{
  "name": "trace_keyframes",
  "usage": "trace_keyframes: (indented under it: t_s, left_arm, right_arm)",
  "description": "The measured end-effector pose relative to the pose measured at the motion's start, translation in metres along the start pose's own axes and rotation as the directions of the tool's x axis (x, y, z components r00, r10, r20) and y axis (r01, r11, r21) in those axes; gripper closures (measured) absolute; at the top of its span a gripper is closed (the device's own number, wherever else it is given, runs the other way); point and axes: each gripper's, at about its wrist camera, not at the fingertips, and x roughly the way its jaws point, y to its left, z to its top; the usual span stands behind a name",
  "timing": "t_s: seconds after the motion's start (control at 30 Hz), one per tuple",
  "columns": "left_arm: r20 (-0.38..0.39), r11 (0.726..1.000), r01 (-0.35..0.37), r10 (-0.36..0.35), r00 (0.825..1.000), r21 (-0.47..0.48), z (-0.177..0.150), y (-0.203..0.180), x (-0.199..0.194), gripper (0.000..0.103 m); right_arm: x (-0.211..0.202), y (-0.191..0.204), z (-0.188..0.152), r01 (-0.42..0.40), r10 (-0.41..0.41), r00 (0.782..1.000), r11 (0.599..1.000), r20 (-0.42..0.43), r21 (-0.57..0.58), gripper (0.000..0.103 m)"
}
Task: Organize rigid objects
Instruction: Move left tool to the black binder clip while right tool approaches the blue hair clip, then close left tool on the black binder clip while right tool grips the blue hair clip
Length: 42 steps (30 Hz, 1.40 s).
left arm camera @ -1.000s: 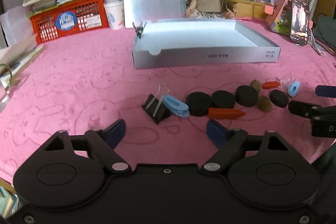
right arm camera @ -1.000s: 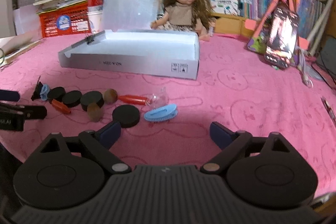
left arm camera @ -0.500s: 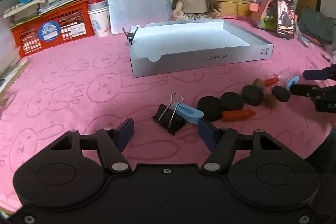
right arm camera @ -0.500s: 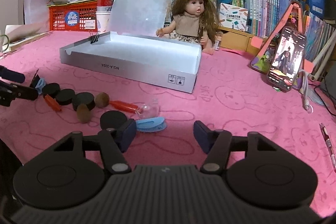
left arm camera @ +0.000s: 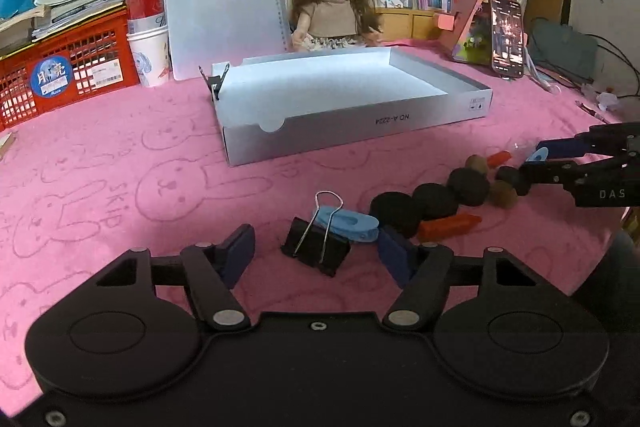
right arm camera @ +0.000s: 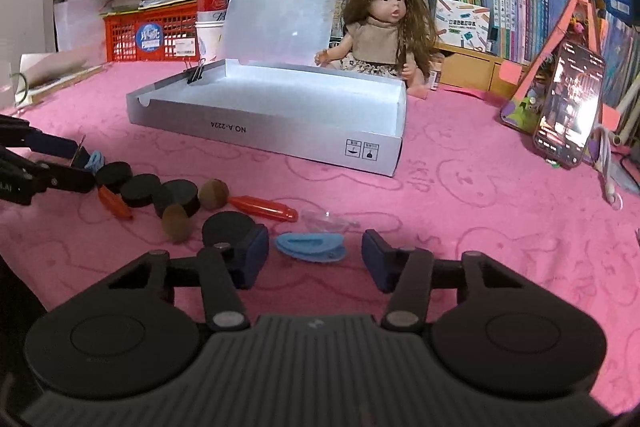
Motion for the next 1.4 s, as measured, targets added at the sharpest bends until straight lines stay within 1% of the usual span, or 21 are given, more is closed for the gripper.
trace_keyframes:
  t_s: [0.03,0.07,0.1,0.13,0.17,0.23,0.27,0.33,0.37,0.57,0.7,0.77,0.83,0.93,1.1,1.17,1.2,1.27,1.4]
  left_arm:
    - [0.002,1.0,0.0,0.0,1.0,-0.004,0.0,0.0,0.0,0.04]
    - [0.005,1.0,-0.003,0.003,1.0,-0.006,0.0,0.001,-0.001,0.046]
    - [0.008,1.0,-0.008,0.008,1.0,-0.002,0.0,0.001,-0.001,0.048]
    - [0.01,1.0,-0.01,0.01,1.0,0.0,0.0,0.001,-0.002,0.053]
    - [0.009,1.0,-0.01,0.01,1.0,0.0,0.0,0.002,-0.003,0.06]
    - [0.005,1.0,-0.001,0.001,1.0,-0.012,0.001,0.004,-0.005,0.068]
    - [0.004,1.0,-0.003,0.003,1.0,-0.017,0.001,0.005,-0.006,0.068]
    - [0.004,1.0,-0.011,0.011,1.0,-0.016,0.001,0.004,-0.007,0.068]
    - [0.006,1.0,-0.019,0.019,1.0,-0.012,0.001,0.002,-0.007,0.068]
    - [0.004,0.999,-0.043,0.043,0.999,-0.019,0.001,-0.002,-0.011,0.068]
    - [0.009,0.995,-0.058,0.059,0.998,-0.076,0.006,0.0,-0.017,0.068]
    - [0.02,0.993,-0.052,0.054,0.998,-0.105,0.007,0.001,-0.023,0.068]
    - [0.035,0.993,-0.048,0.052,0.998,-0.109,0.008,0.0,-0.029,0.068]
    - [0.037,0.996,-0.048,0.051,0.998,-0.082,0.007,-0.005,-0.032,0.068]
    - [-0.019,0.999,-0.011,0.01,1.0,-0.038,-0.004,-0.014,-0.025,0.068]
    - [-0.015,1.0,-0.009,0.008,1.0,-0.014,-0.008,-0.018,-0.026,0.067]
    - [-0.011,1.0,-0.006,0.006,1.0,0.0,-0.009,-0.02,-0.027,0.066]
    - [-0.011,1.0,0.01,-0.009,1.0,0.027,-0.01,-0.023,-0.027,0.059]
    - [-0.011,0.997,0.023,-0.022,1.0,0.08,-0.014,-0.027,-0.029,0.057]
  right_arm:
    - [0.0,0.0,0.0,0.0,0.0,1.0,1.0,0.001,0.006,0.044]
    - [-0.001,0.0,0.0,0.0,0.0,1.0,1.0,0.002,0.013,0.045]
    - [-0.001,0.0,0.0,0.0,0.0,1.0,1.0,0.003,0.018,0.046]
    - [-0.001,0.0,0.0,0.0,0.0,1.0,1.0,0.004,0.023,0.047]
    - [-0.001,0.0,0.0,-0.001,0.001,1.0,1.0,0.004,0.026,0.048]
    - [-0.001,0.0,0.001,-0.003,0.003,1.0,1.0,0.002,0.029,0.051]
    - [0.0,0.001,0.001,-0.004,0.004,1.0,1.0,0.002,0.029,0.052]
    - [0.001,0.002,0.003,-0.002,0.002,1.0,0.999,0.003,0.035,0.058]
    - [0.002,0.003,0.003,0.003,-0.003,1.0,0.999,0.003,0.035,0.059]
    - [0.003,0.004,0.004,0.009,-0.009,1.0,0.999,-0.001,0.044,0.059]
    - [0.0,0.003,0.006,0.02,-0.02,1.0,0.999,-0.003,0.046,0.059]
    - [-0.002,0.004,0.007,0.027,-0.027,1.0,0.998,0.0,0.049,0.059]
    - [-0.004,0.004,0.008,0.032,-0.032,0.999,0.998,0.005,0.05,0.059]
    - [-0.005,0.003,0.009,0.038,-0.038,0.999,0.998,0.009,0.052,0.059]
    - [-0.004,0.003,0.008,0.039,-0.04,0.999,0.997,0.003,0.06,0.059]
    - [-0.004,0.004,0.008,0.04,-0.04,0.999,0.997,0.0,0.059,0.059]
    - [-0.004,0.004,0.008,0.04,-0.04,0.999,0.997,-0.002,0.059,0.059]
    - [-0.004,0.004,0.008,0.039,-0.039,0.999,0.997,-0.002,0.06,0.059]
    - [-0.003,0.004,0.007,0.04,-0.04,0.999,0.997,-0.007,0.063,0.059]
